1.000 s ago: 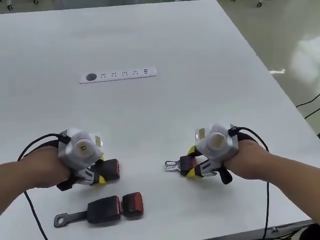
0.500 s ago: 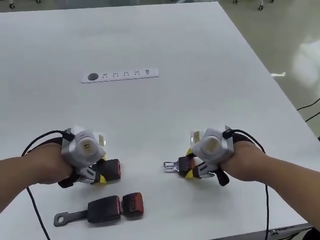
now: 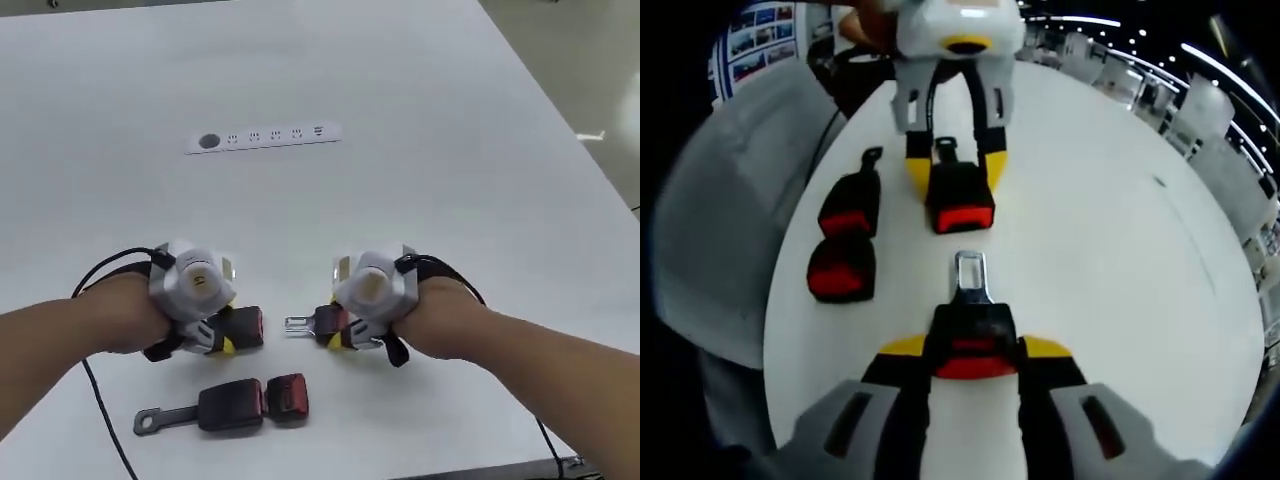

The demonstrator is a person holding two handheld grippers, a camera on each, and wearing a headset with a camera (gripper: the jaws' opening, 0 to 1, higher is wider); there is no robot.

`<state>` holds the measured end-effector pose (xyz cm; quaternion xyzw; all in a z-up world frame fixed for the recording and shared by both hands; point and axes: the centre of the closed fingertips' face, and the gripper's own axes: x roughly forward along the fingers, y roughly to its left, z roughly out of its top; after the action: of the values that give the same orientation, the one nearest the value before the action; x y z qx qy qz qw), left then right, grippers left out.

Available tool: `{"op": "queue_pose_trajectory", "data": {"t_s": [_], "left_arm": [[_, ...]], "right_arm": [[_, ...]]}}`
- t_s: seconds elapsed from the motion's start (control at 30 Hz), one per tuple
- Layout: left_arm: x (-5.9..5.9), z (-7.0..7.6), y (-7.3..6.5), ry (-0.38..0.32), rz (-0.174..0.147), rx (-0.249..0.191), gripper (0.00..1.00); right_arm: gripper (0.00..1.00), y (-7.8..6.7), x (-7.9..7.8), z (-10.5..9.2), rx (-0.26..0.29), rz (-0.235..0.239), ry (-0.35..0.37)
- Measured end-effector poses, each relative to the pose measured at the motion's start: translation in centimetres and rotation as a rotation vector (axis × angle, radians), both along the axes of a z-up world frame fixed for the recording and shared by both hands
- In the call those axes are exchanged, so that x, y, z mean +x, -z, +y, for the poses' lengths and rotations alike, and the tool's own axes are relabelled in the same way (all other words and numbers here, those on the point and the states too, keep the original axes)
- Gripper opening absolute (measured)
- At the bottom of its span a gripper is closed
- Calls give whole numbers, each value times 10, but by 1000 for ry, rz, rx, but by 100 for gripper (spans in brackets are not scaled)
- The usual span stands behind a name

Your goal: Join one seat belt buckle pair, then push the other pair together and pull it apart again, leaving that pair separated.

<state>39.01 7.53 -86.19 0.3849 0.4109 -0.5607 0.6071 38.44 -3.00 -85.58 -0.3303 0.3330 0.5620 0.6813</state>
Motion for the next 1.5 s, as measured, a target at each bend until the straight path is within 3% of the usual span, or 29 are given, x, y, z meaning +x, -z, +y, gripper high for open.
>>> {"op": "queue_pose_trajectory", "data": {"t_s": [0.37, 0.43, 1.03, 1.5], "left_arm": [[-1, 0, 0, 2, 1, 5, 33], [-1, 0, 0, 1, 1, 5, 33], [-1, -1, -1, -2, 2, 4, 33], [0, -2, -1, -7, 0, -6, 33]], "right_arm": [[32, 0, 4, 24, 2, -25, -55], [32, 0, 5, 22, -16, -46, -80], [32, 0, 8, 24, -28, -59, -117], [31, -2, 8, 37, 22, -32, -112]]}}
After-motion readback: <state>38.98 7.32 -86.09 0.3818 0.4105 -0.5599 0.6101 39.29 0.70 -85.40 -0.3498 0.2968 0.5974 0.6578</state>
